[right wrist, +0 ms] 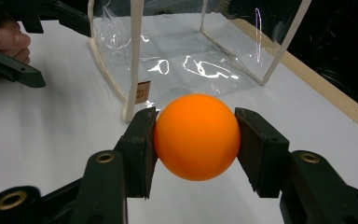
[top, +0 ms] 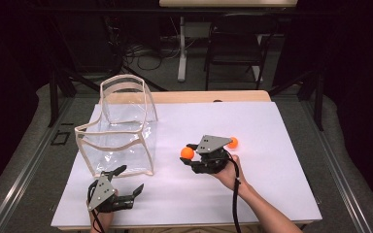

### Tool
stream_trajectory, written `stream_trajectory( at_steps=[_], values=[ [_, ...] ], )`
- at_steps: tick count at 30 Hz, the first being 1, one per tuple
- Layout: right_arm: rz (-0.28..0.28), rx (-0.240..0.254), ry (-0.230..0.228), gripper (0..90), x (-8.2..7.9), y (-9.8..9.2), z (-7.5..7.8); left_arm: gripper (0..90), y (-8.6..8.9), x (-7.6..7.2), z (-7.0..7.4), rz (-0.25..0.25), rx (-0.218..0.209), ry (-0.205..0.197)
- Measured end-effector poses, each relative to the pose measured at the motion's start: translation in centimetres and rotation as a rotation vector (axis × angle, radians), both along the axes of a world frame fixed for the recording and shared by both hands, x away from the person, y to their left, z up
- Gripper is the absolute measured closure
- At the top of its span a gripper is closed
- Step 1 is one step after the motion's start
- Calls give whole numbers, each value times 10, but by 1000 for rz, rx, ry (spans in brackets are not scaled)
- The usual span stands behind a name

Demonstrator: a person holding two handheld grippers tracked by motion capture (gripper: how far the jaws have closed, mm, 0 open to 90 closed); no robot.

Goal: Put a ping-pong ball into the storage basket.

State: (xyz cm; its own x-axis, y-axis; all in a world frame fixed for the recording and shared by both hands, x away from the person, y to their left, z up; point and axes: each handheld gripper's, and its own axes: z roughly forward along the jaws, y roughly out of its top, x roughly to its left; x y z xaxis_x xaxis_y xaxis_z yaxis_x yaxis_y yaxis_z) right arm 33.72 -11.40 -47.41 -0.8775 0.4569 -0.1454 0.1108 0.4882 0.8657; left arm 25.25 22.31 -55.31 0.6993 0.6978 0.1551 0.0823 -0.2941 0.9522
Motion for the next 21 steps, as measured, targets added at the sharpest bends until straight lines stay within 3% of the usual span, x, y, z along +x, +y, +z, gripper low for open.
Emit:
stream_trajectory(
  at_steps=[21],
  values=[
    [10, 15, -9, 507, 6, 6, 8, 155, 0, 0, 0, 0, -2, 0]
  ],
)
